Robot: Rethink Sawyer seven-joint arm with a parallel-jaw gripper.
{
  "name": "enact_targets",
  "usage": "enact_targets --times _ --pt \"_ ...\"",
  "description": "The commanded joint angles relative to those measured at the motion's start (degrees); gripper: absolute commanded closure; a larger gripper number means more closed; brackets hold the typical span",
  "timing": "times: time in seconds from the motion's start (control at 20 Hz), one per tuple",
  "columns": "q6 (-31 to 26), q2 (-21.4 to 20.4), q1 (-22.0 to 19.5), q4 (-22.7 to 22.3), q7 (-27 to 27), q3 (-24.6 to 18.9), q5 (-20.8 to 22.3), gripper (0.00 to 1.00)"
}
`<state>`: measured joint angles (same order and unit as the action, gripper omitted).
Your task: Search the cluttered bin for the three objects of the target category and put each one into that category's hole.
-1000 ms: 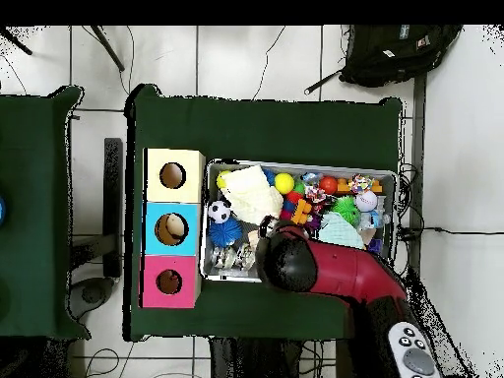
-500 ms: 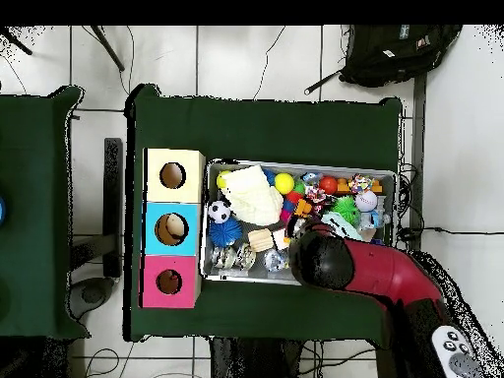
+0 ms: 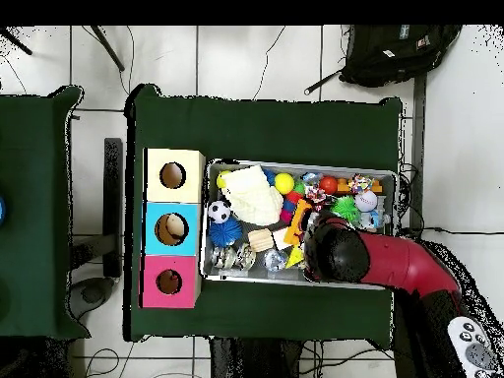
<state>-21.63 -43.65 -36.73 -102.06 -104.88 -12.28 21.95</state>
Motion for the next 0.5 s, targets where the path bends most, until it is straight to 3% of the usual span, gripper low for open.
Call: enact_targets --times 0.05,0.5 --pt "-2.4 4.7 -1.3 3.9 8.9 -5.5 6.5 1.00" --pt "1.2 9.7 -1.5 6.1 6.8 -3.4 13.3 1.00"
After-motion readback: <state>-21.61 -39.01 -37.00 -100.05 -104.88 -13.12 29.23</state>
